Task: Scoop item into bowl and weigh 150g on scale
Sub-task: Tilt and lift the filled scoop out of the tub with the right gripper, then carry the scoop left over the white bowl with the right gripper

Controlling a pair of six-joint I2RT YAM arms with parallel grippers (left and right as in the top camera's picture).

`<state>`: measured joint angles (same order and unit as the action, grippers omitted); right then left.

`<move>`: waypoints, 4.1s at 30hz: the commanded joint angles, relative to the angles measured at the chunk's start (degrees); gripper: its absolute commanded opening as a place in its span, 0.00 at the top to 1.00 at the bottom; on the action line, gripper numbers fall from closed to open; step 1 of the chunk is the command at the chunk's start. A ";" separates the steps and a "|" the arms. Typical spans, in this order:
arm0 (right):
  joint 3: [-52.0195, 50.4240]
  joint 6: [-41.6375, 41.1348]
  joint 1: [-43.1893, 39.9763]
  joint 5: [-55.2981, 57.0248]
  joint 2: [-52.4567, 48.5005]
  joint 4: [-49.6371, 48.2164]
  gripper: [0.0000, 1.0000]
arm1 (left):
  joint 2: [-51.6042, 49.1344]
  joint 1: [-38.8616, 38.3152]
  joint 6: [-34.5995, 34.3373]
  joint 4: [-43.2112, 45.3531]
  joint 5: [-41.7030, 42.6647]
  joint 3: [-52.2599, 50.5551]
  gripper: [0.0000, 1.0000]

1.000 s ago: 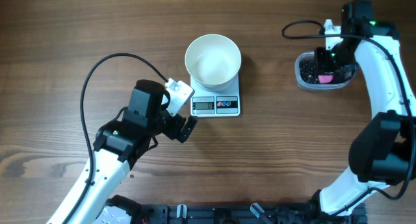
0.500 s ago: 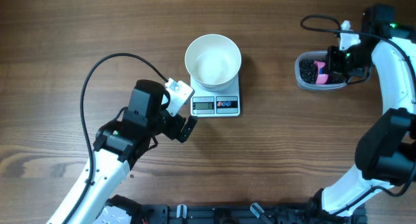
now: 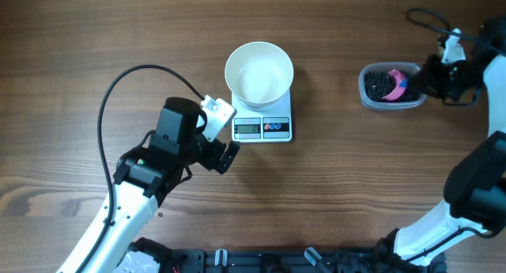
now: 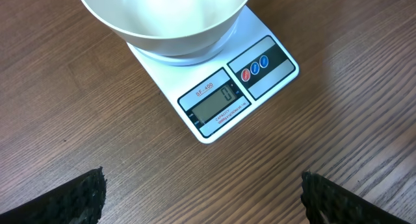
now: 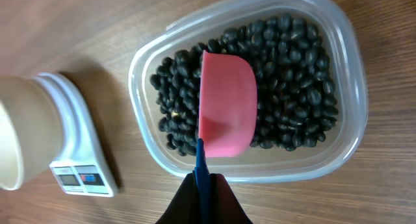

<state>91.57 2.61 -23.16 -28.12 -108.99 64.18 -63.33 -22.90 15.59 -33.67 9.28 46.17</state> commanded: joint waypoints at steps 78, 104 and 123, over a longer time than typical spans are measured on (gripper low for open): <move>12.46 1.29 23.15 -23.43 -1.05 3.52 0.96 | -0.22 0.24 0.48 -0.04 0.28 -0.22 0.00; 12.46 -3.39 45.07 16.79 -1.05 -8.20 0.96 | -0.22 0.24 0.50 -0.02 0.28 -0.22 0.00; 12.41 8.17 51.28 28.79 -1.07 -13.18 0.96 | -0.22 0.24 0.50 -0.04 0.28 -0.22 0.00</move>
<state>102.59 6.76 26.41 -4.34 -109.30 51.59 -63.33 -22.90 15.59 -33.69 9.28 46.17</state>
